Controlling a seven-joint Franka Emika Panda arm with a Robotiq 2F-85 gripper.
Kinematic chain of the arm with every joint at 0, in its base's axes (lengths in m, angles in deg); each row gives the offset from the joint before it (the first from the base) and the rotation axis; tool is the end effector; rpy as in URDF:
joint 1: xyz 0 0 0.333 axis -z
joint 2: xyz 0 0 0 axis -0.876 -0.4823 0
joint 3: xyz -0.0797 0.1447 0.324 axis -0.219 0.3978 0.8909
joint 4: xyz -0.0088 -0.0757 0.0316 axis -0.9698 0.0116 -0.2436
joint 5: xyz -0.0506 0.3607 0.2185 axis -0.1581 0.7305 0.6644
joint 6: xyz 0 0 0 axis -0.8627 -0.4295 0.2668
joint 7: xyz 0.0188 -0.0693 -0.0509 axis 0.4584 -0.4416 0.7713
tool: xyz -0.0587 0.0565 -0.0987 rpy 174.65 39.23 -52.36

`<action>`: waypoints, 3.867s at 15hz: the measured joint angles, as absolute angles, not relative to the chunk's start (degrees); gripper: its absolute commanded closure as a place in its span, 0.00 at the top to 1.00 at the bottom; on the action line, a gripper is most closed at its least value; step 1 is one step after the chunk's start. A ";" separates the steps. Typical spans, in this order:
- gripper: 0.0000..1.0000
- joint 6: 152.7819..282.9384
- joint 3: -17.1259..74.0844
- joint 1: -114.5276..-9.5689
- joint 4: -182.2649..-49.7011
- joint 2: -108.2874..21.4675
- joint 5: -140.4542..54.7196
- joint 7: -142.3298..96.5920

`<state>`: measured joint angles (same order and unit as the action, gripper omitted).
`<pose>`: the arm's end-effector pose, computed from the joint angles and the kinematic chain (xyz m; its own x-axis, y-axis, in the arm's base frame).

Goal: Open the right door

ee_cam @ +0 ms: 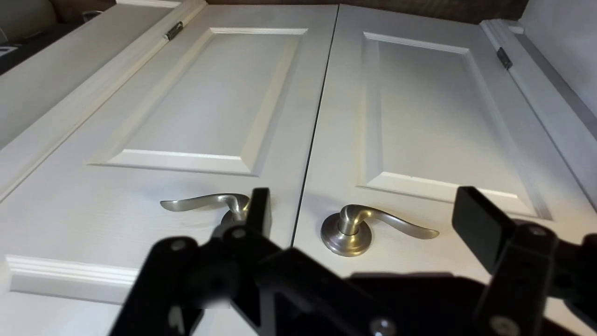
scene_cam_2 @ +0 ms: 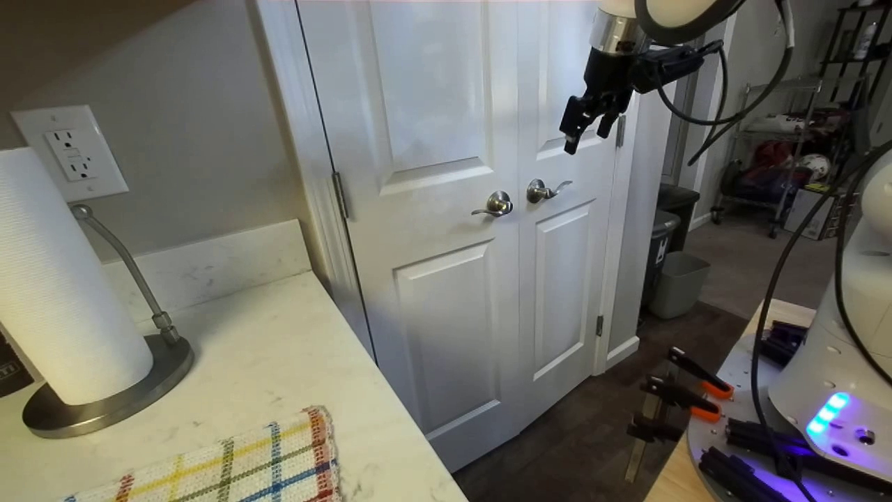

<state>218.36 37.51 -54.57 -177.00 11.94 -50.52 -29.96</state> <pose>0.3763 -0.0144 0.4802 0.9249 -0.0944 0.3683 -0.1591 -0.9759 0.1496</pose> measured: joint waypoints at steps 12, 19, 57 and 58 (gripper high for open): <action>1.00 215.42 44.47 -50.18 -164.64 -1.81 -50.66 -50.22; 1.00 213.10 42.15 -49.98 -161.81 -6.79 -52.05 -58.25; 1.00 222.07 27.39 -50.07 -150.48 -30.88 -65.00 -97.27; 1.00 222.43 26.66 -50.24 -149.73 -31.92 -64.99 -97.88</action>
